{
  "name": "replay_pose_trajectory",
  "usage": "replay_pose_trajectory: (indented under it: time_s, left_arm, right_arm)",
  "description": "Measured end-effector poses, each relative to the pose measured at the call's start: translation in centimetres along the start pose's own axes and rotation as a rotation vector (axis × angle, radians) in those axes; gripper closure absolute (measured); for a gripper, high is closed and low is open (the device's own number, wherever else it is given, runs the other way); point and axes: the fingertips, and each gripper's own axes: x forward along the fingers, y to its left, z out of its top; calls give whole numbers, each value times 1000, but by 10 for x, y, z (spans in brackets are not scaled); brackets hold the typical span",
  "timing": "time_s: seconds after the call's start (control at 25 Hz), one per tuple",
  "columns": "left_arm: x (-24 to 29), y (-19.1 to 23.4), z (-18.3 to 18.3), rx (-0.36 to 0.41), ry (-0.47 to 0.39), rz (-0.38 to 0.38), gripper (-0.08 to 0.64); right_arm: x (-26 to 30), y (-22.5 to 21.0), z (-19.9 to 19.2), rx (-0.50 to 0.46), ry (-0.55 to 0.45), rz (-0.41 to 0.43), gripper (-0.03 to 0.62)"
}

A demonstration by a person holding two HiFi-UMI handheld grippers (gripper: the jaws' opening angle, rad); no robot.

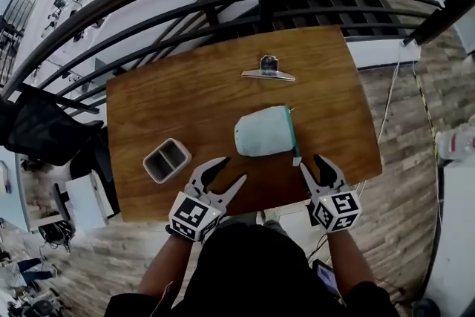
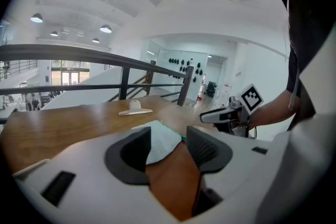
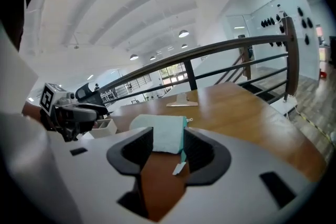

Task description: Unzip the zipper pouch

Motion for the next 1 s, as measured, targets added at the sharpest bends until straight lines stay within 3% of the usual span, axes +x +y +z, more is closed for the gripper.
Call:
replay_pose_trajectory:
  time_s: [0.4, 0.72, 0.88, 1.0]
  left_arm:
    - [-22, 28, -13, -65, 6, 39, 341]
    - [-25, 36, -18, -106, -8, 33, 341]
    - [-26, 43, -19, -112, -23, 43, 341]
    - [-28, 41, -17, -109, -23, 37, 341]
  right_arm:
    - [106, -23, -21, -52, 182, -124, 391]
    - [124, -35, -33, -34, 268, -194, 397]
    - [130, -33, -43, -62, 329, -197, 439]
    - [126, -30, -46, -84, 358, -201, 531]
